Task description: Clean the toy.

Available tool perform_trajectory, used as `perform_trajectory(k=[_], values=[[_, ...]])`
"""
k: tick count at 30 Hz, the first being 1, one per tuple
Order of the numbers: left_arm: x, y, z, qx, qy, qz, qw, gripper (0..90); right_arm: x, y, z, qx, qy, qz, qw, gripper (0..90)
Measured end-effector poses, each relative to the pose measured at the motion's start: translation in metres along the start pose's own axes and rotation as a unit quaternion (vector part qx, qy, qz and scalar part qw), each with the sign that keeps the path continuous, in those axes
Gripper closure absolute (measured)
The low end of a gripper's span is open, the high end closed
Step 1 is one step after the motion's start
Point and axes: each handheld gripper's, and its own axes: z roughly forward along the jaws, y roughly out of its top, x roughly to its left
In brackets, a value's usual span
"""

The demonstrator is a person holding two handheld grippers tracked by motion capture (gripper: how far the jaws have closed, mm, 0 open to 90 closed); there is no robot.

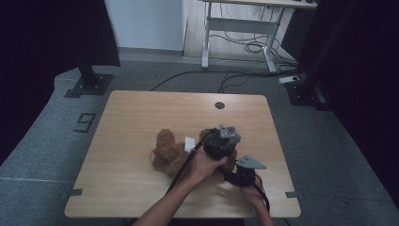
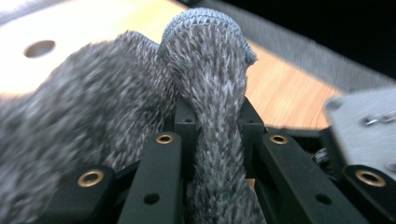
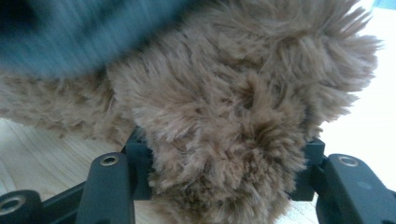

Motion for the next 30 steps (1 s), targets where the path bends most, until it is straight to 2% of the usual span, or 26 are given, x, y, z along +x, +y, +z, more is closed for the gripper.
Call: perform_trajectory(k=[1, 4, 6, 8, 10, 12, 13, 14, 16, 18, 23, 26, 28, 30], values=[[0.000, -0.002, 0.005, 0.006, -0.003, -0.003, 1.0000, 75.6, 0.000, 0.000, 0.000, 0.001, 0.000, 0.000, 1.0000, 42.2], [0.002, -0.007, 0.013, 0.001, -0.008, -0.017, 0.9998, 75.7, 0.000, -0.001, 0.000, 0.007, -0.001, -0.002, 1.0000, 42.1], [0.001, -0.008, 0.010, 0.008, 0.009, -0.004, 0.9999, 76.3, -0.001, -0.001, 0.000, 0.008, 0.000, -0.002, 1.0000, 42.0], [0.004, -0.010, 0.004, 0.007, 0.018, -0.001, 0.9998, 76.4, 0.001, -0.001, 0.000, 0.007, -0.004, -0.007, 0.9999, 42.1], [0.011, -0.015, -0.005, 0.000, 0.021, -0.013, 0.9997, 76.5, 0.002, 0.000, 0.001, 0.009, -0.008, -0.009, 0.9999, 42.2], [0.018, -0.020, -0.013, -0.004, 0.033, -0.015, 0.9993, 76.5, 0.001, -0.001, 0.000, 0.009, -0.007, -0.006, 0.9999, 42.2], [0.024, -0.024, -0.020, -0.005, 0.045, -0.017, 0.9988, 76.5, 0.001, -0.001, 0.000, 0.009, -0.007, -0.007, 0.9999, 42.2], [0.031, -0.029, -0.025, -0.005, 0.048, -0.022, 0.9986, 76.5, 0.001, -0.001, 0.001, 0.008, -0.007, -0.004, 0.9999, 42.2], [0.044, -0.039, -0.036, -0.015, 0.043, -0.044, 0.9980, 76.6, 0.001, -0.001, 0.001, 0.006, -0.007, 0.000, 1.0000, 42.2], [0.054, -0.049, -0.049, -0.028, 0.037, -0.058, 0.9972, 76.8, 0.001, 0.000, 0.001, 0.003, -0.006, 0.000, 1.0000, 42.2], [0.066, -0.060, -0.072, -0.051, 0.039, -0.067, 0.9957, 77.1, 0.002, 0.001, 0.002, 0.006, -0.006, -0.001, 1.0000, 42.2], [0.077, -0.069, -0.091, -0.062, 0.069, -0.071, 0.9932, 76.9, 0.002, 0.000, 0.002, 0.005, -0.007, 0.002, 1.0000, 42.2], [0.090, -0.079, -0.101, -0.058, 0.082, -0.085, 0.9913, 76.7, 0.000, 0.000, 0.002, 0.007, -0.006, 0.003, 1.0000, 42.2], [0.107, -0.096, -0.109, -0.050, 0.088, -0.106, 0.9892, 76.6, 0.000, -0.001, 0.001, 0.006, -0.004, 0.006, 1.0000, 42.1]])
